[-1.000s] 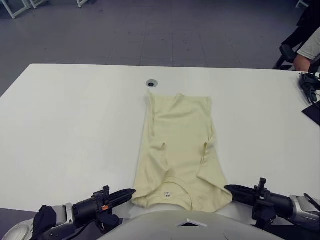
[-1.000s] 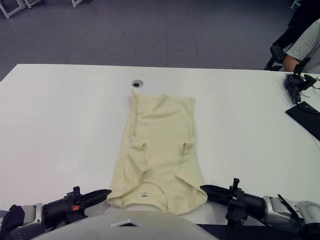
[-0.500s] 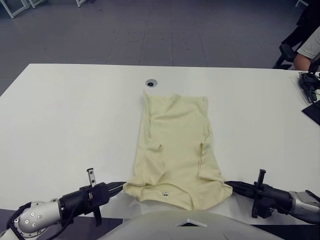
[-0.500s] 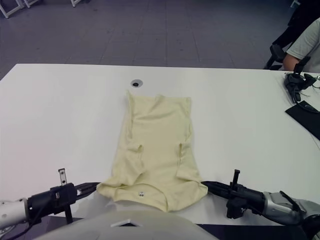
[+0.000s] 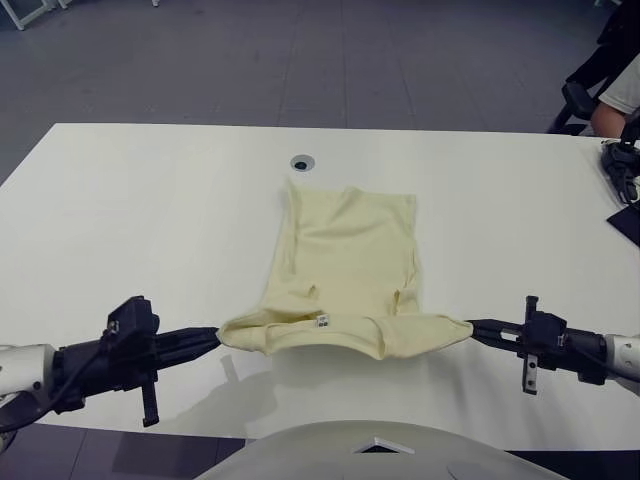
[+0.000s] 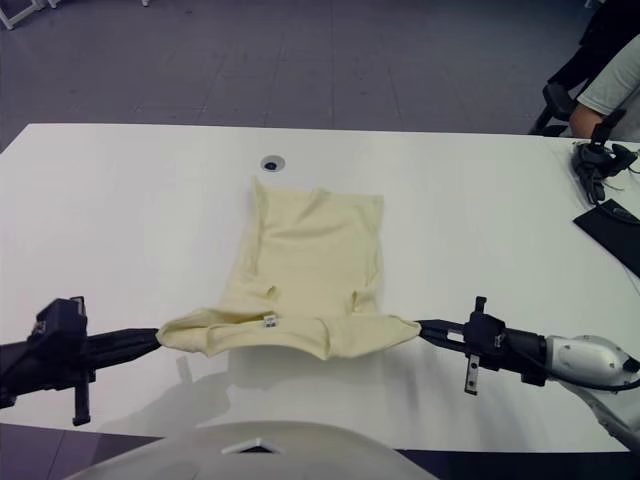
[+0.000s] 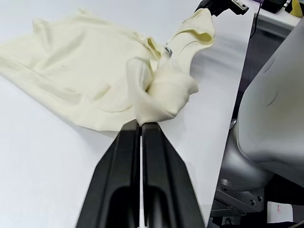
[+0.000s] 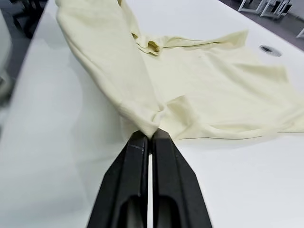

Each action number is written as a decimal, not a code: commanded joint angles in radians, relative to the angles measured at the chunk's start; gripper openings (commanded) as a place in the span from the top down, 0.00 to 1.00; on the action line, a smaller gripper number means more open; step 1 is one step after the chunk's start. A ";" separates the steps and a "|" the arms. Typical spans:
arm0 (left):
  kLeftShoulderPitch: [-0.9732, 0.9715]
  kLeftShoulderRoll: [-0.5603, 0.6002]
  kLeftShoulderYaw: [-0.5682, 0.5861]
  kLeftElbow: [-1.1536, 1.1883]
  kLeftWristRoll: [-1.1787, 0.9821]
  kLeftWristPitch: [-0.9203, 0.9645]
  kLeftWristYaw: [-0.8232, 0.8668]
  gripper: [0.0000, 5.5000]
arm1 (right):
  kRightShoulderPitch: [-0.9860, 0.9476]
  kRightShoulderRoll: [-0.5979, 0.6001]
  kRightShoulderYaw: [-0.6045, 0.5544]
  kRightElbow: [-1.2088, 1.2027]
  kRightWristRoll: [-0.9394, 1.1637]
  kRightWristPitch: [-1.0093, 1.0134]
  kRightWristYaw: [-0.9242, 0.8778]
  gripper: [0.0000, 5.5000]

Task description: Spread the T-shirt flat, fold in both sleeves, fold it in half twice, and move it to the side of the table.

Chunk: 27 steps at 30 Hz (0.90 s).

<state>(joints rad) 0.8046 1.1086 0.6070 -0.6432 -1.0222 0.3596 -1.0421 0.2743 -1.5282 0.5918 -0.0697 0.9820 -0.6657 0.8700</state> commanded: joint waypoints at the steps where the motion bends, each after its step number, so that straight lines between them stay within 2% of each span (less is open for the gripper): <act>1: -0.105 0.193 0.500 -0.160 -0.519 0.391 -0.154 1.00 | -0.136 -0.546 0.179 -0.357 0.743 0.282 0.395 1.00; 7: -0.160 0.214 0.558 -0.148 -0.634 0.530 -0.179 1.00 | -0.257 -0.598 0.226 -0.364 0.872 0.359 0.473 1.00; 11: -0.256 0.247 0.500 -0.066 -0.606 0.581 -0.115 1.00 | -0.337 -0.585 0.226 -0.338 0.949 0.433 0.482 1.00; 17: -0.358 0.201 0.289 0.052 -0.333 0.555 0.012 1.00 | -0.336 -0.407 0.090 -0.259 0.857 0.451 0.260 1.00; 19: -0.354 0.161 0.263 0.049 -0.297 0.568 0.015 1.00 | -0.316 -0.350 0.035 -0.255 0.812 0.461 0.193 1.00; 23: -0.293 0.075 0.294 0.000 -0.277 0.628 -0.026 1.00 | -0.257 -0.240 -0.072 -0.299 0.671 0.515 0.122 1.00; 27: -0.332 0.022 0.201 0.032 -0.225 0.611 0.050 1.00 | -0.250 -0.081 -0.201 -0.312 0.602 0.647 0.068 1.00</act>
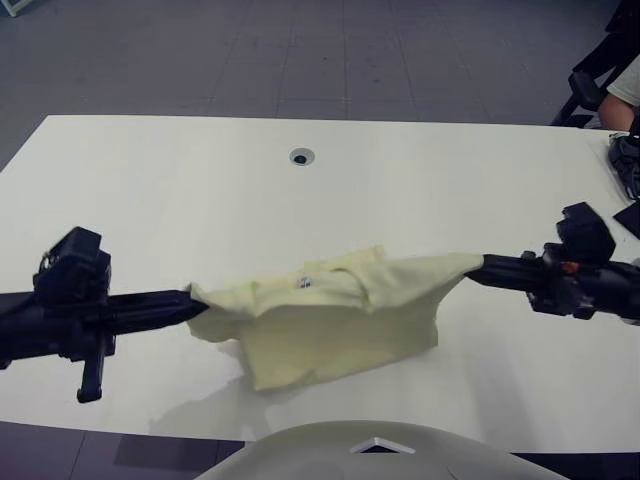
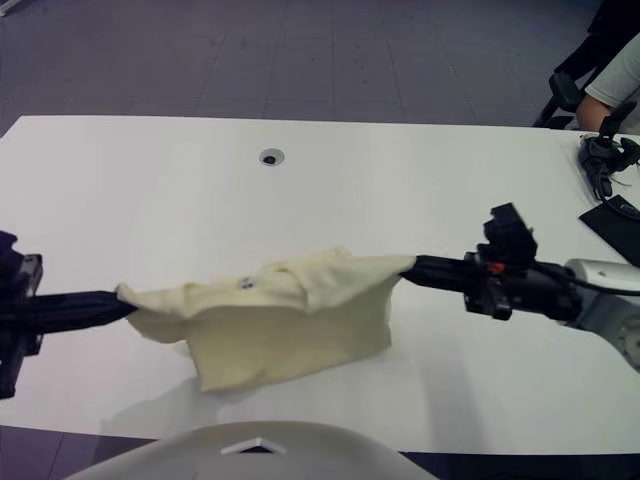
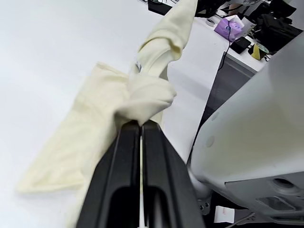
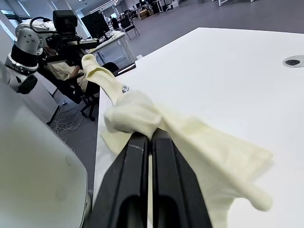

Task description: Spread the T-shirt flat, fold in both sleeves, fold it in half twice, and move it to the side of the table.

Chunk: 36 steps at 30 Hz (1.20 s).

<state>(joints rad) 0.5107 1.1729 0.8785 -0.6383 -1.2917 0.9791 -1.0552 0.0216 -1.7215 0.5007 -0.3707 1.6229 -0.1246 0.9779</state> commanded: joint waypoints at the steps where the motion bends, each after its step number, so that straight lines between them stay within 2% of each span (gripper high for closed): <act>1: -0.054 -0.056 -0.093 0.027 0.035 -0.006 0.085 1.00 | 0.003 0.145 -0.151 -0.014 -0.031 0.150 -0.040 1.00; 5: -0.097 -0.099 -0.142 -0.041 -0.153 0.002 0.122 1.00 | -0.005 0.232 -0.255 -0.034 0.025 0.381 0.080 1.00; 12: -0.276 -0.033 -0.297 -0.054 -0.306 -0.008 0.103 1.00 | -0.172 0.475 -0.221 0.049 -0.203 0.700 0.177 1.00; 15: -0.304 -0.007 -0.369 -0.025 -0.197 0.008 0.041 1.00 | -0.227 0.559 -0.198 0.104 -0.333 0.773 0.222 1.00; 21: -0.230 -0.005 -0.519 0.073 0.111 -0.042 -0.066 1.00 | -0.384 0.768 -0.067 0.307 -0.696 0.790 0.314 1.00; 24: -0.210 -0.017 -0.539 0.103 0.185 -0.063 -0.098 1.00 | -0.432 0.849 -0.048 0.409 -0.812 0.777 0.354 1.00; 28: -0.260 -0.055 -0.567 0.151 0.226 -0.074 -0.073 1.00 | -0.460 0.903 -0.086 0.498 -0.901 0.764 0.391 1.00; 33: -0.359 -0.136 -0.602 0.206 0.254 -0.070 0.040 1.00 | -0.501 0.952 -0.152 0.624 -0.995 0.724 0.386 1.00; 36: -0.352 -0.156 -0.607 0.226 0.290 -0.073 0.063 1.00 | -0.520 0.990 -0.175 0.695 -1.062 0.685 0.365 1.00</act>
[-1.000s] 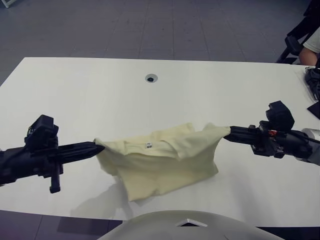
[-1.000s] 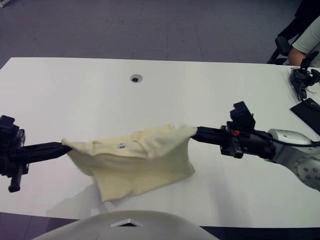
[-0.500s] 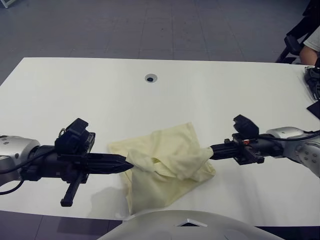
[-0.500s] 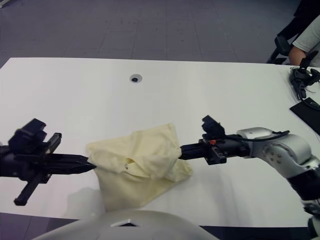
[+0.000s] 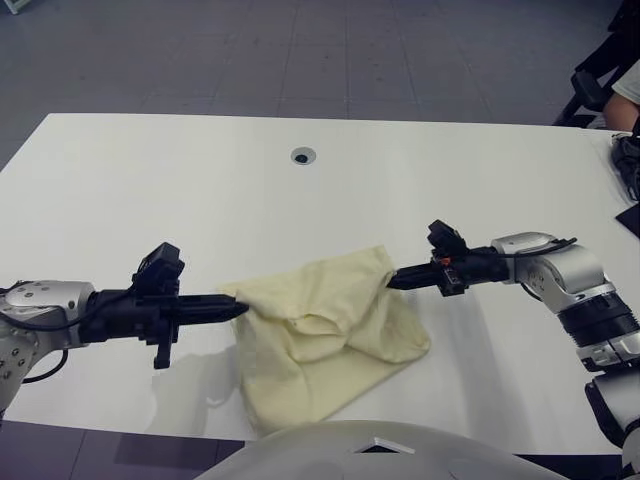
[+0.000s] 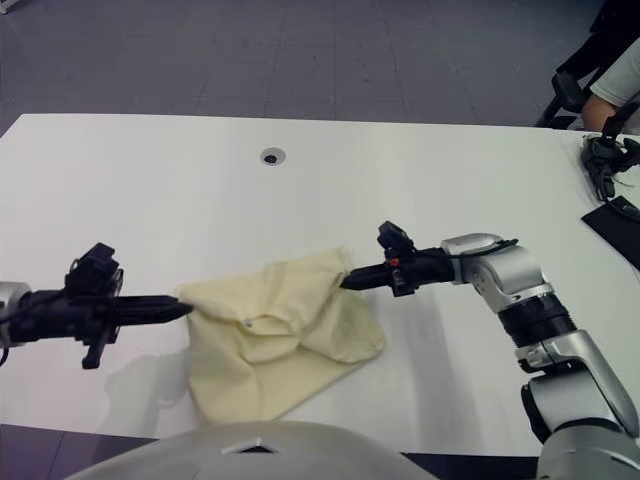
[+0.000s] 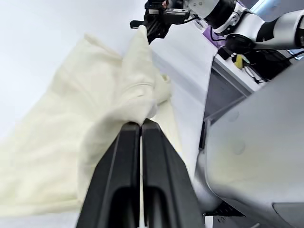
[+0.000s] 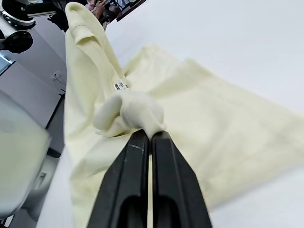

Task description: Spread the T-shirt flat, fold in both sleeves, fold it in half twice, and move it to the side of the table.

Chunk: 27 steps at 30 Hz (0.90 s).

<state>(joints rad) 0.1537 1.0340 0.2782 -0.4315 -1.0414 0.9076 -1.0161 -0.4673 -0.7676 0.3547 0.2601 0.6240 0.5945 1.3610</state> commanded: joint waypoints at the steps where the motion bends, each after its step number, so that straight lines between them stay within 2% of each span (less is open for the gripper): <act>1: 0.015 -0.018 -0.006 0.028 0.051 -0.002 0.024 1.00 | -0.033 0.046 -0.034 0.082 -0.082 -0.045 -0.022 1.00; 11: 0.045 -0.048 0.026 0.079 0.128 -0.018 0.049 1.00 | -0.047 0.160 -0.097 0.192 -0.211 -0.156 -0.105 1.00; 18: -0.015 -0.100 -0.015 0.124 0.193 -0.041 0.104 1.00 | -0.025 0.164 -0.153 0.206 -0.253 -0.173 -0.130 1.00; 27: -0.116 -0.209 -0.047 0.161 0.293 -0.073 0.269 1.00 | -0.031 0.202 -0.227 0.243 -0.285 -0.203 -0.211 1.00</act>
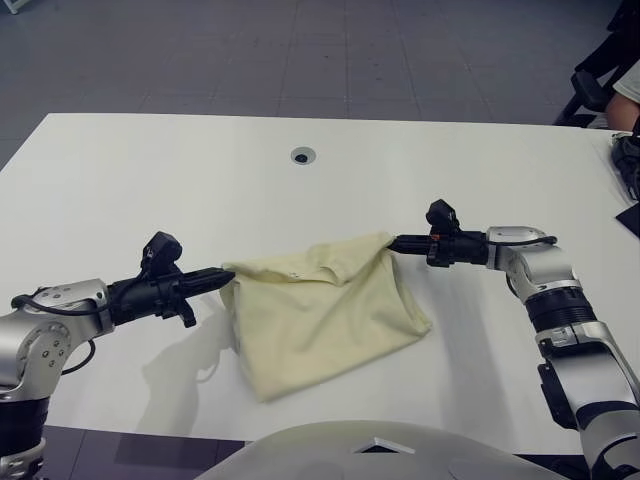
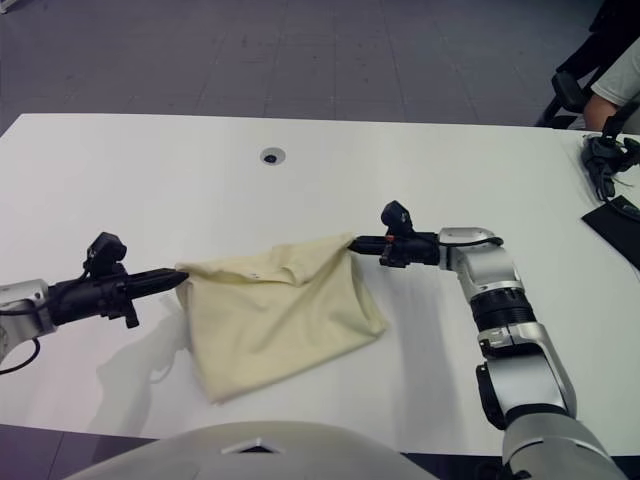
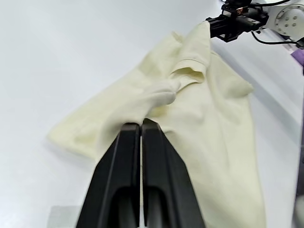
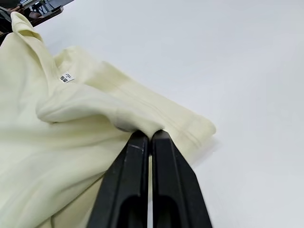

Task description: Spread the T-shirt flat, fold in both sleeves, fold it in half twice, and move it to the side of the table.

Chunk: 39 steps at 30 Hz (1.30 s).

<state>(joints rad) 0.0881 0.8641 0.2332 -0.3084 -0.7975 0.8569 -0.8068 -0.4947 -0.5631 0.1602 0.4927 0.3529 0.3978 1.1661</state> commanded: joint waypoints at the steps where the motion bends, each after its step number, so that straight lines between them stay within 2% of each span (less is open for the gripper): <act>1: -0.054 -0.049 -0.006 0.045 0.065 -0.028 0.077 1.00 | 0.000 -0.002 -0.038 0.014 -0.018 -0.008 -0.022 1.00; 3: -0.044 -0.059 -0.014 0.042 0.087 -0.035 0.093 1.00 | 0.003 0.001 -0.047 0.024 -0.028 -0.011 -0.033 1.00; 4: -0.042 -0.064 -0.020 0.044 0.098 -0.032 0.103 1.00 | 0.003 0.005 -0.055 0.030 -0.037 -0.019 -0.053 0.96; 12: -0.160 -0.214 -0.008 0.095 0.124 -0.022 0.275 0.75 | 0.033 0.030 -0.158 0.014 -0.044 -0.063 -0.206 0.73; 17: -0.173 -0.289 0.046 0.086 0.143 -0.044 0.403 0.63 | 0.091 0.060 -0.163 -0.152 -0.024 -0.057 -0.228 0.61; 21: -0.263 -0.289 0.093 0.119 0.206 -0.106 0.489 0.51 | 0.099 0.092 -0.076 -0.275 -0.069 -0.092 -0.215 0.49; 25: -0.372 -0.319 0.109 0.108 0.218 -0.121 0.556 0.39 | 0.032 0.105 0.082 -0.260 -0.211 -0.221 -0.165 0.38; 28: -0.418 -0.341 0.105 0.082 0.208 -0.111 0.582 0.29 | -0.042 0.100 0.215 -0.113 -0.412 -0.426 -0.195 0.28; 31: -0.461 -0.362 0.108 0.046 0.186 -0.086 0.607 0.20 | -0.156 0.111 0.314 0.138 -0.627 -0.626 -0.357 0.20; 33: -0.478 -0.365 0.099 0.027 0.180 -0.074 0.608 0.15 | -0.201 0.086 0.357 0.256 -0.726 -0.708 -0.442 0.15; 37: -0.465 -0.366 0.100 0.003 0.177 -0.057 0.608 0.02 | -0.204 -0.026 0.387 0.378 -0.819 -0.807 -0.488 0.04; 39: -0.456 -0.375 0.101 -0.007 0.174 -0.049 0.612 0.02 | -0.168 -0.110 0.384 0.380 -0.826 -0.834 -0.461 0.02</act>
<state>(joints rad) -0.3842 0.4947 0.3326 -0.2942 -0.6217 0.7889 -0.2023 -0.7641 -0.5660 0.5094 0.8055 -0.3914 -0.4471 0.6487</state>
